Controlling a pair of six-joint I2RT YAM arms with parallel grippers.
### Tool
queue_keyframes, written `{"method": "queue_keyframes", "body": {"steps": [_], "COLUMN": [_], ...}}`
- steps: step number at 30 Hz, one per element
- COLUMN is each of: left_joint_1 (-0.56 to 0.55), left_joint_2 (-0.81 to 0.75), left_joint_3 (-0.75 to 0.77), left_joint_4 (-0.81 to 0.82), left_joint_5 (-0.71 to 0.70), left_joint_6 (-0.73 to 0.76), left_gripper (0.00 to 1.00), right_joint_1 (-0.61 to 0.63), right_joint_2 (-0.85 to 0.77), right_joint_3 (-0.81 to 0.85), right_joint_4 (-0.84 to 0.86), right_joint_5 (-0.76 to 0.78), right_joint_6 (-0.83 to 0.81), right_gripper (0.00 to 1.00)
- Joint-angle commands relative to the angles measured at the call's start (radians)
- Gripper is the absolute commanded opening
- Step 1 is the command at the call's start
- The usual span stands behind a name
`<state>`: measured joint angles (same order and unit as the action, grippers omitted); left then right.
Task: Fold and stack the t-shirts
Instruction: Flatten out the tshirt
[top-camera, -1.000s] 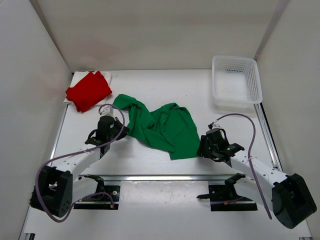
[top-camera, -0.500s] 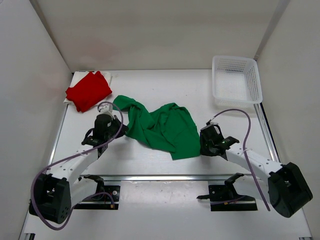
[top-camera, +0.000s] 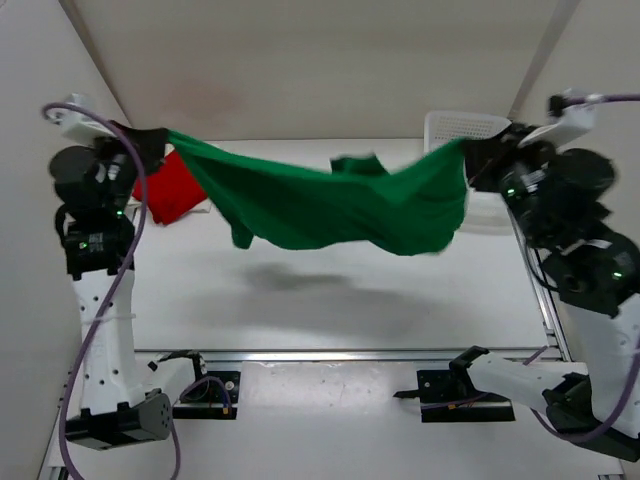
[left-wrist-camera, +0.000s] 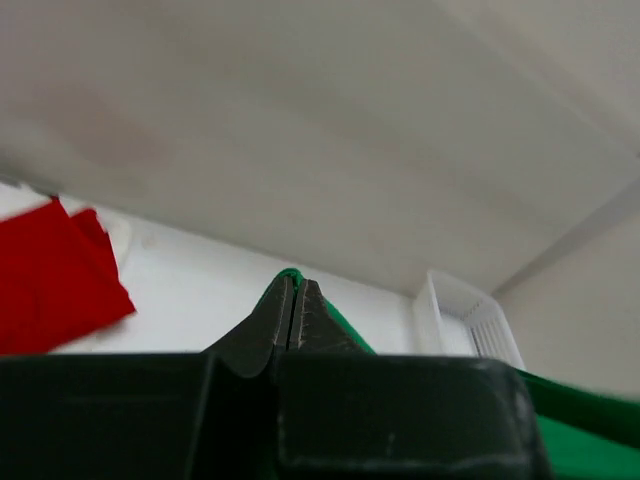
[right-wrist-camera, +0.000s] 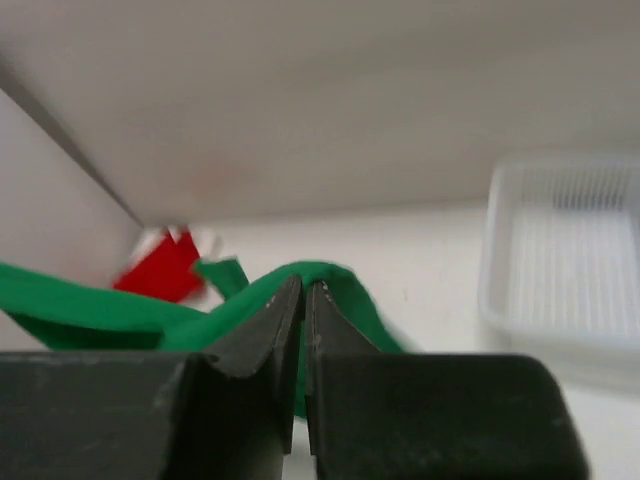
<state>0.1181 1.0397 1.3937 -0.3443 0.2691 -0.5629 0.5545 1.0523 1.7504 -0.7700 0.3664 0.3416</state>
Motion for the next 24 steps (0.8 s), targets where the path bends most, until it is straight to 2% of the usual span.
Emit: {"method": "queue_keyframes", "body": {"steps": [1, 3, 5, 6, 9, 11, 14, 16, 18, 19, 21, 22, 24], "left_joint_1": [0.051, 0.026, 0.025, 0.031, 0.041, 0.066, 0.057, 0.029, -0.018, -0.027, -0.040, -0.038, -0.023], "left_joint_2": [0.012, 0.022, 0.037, 0.037, 0.065, 0.101, 0.141, 0.193, 0.302, 0.347, 0.469, 0.550, 0.663], "left_joint_3": [0.135, 0.152, 0.102, 0.090, -0.013, -0.054, -0.081, -0.071, -0.001, 0.025, 0.155, 0.276, 0.526], "left_joint_4": [-0.119, -0.121, -0.099, -0.090, -0.046, -0.035, -0.004, 0.014, 0.028, 0.028, 0.015, -0.020, -0.062], "left_joint_5": [-0.006, -0.036, -0.028, -0.024, -0.013, 0.037, 0.016, -0.007, -0.031, -0.033, -0.022, -0.004, 0.039], "left_joint_6": [0.023, 0.026, 0.018, 0.018, 0.012, 0.008, 0.005, 0.001, -0.011, -0.015, -0.054, -0.083, -0.113], "left_gripper": [0.00, 0.00, 0.00, 0.00, 0.00, 0.00, 0.00, 0.00, 0.00, 0.00, 0.00, 0.00, 0.00], "right_joint_1": [-0.002, -0.057, -0.177, -0.238, -0.315, -0.335, -0.320, -0.356, -0.376, -0.384, -0.412, -0.424, -0.459], "right_joint_2": [0.125, 0.204, 0.296, 0.313, 0.367, 0.408, 0.422, 0.471, 0.570, 0.607, 0.754, 0.856, 0.824], "right_joint_3": [0.238, 0.321, 0.372, 0.367, 0.267, 0.235, 0.189, 0.201, 0.263, 0.346, 0.571, 0.741, 0.706], "right_joint_4": [-0.063, -0.054, -0.048, -0.043, 0.029, 0.049, 0.104, 0.132, 0.161, 0.167, 0.152, 0.152, 0.350], "right_joint_5": [0.020, -0.026, -0.229, -0.268, -0.352, -0.426, -0.423, -0.463, -0.512, -0.509, -0.504, -0.530, -0.587], "right_joint_6": [-0.165, -0.194, -0.187, -0.187, -0.184, -0.165, -0.170, -0.152, -0.150, -0.157, -0.150, -0.136, -0.086], "right_gripper": [0.00, 0.00, 0.00, 0.00, 0.00, 0.00, 0.00, 0.00, 0.00, 0.00, 0.01, 0.00, 0.00]}}
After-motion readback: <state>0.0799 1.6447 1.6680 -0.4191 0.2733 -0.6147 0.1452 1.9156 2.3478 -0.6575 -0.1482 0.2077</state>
